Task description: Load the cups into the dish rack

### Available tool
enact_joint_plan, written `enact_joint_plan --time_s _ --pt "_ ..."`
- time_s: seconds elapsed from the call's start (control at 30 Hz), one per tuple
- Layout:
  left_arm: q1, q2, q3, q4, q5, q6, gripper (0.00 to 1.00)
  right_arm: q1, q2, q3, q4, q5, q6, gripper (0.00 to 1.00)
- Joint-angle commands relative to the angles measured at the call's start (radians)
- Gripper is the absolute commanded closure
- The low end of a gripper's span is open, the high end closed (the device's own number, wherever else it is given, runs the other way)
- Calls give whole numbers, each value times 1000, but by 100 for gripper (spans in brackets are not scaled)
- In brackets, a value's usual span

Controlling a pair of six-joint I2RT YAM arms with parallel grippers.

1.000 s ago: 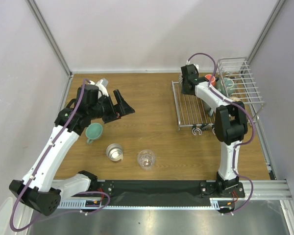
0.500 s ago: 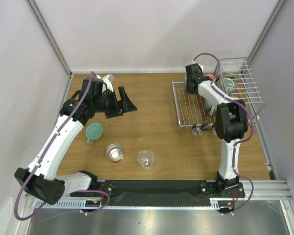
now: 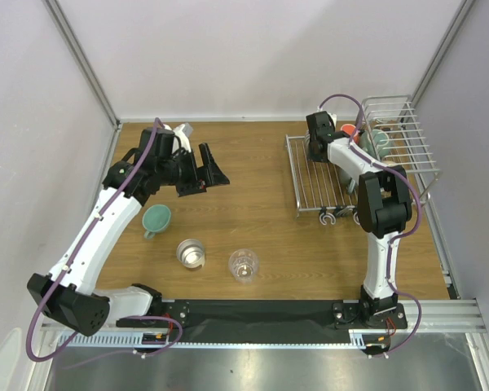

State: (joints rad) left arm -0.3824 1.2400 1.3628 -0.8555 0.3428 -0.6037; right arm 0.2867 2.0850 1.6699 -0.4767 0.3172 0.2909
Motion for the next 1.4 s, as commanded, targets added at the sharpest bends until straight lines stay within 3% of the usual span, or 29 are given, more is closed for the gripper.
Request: enact_joint_plan --time_s 0.0,0.2,0.73,0.83,0.97,1.13,1.23,1.37 --pt "8 9 45 -17 -11 22 13 0 -52 8 47 28 7 100" --pt "8 -1 55 -27 -30 31 12 12 -103 -83 78 43 -7 100" --pt "10 3 50 -39 -14 39 12 5 -85 -49 -10 20 8 99" --pt "10 -4 44 -39 -19 42 12 6 -92 -47 -13 20 16 95" --pt "10 -7 41 -39 -11 41 12 5 -92 -36 -25 28 16 78" --pt "10 -8 33 -37 -5 41 12 5 -75 -16 -37 25 10 69" --pt "10 -16 32 -40 -4 42 12 5 -69 -6 -42 33 4 55" --pt "10 -19 25 -45 -1 42 11 0 -60 13 -49 28 1 48"
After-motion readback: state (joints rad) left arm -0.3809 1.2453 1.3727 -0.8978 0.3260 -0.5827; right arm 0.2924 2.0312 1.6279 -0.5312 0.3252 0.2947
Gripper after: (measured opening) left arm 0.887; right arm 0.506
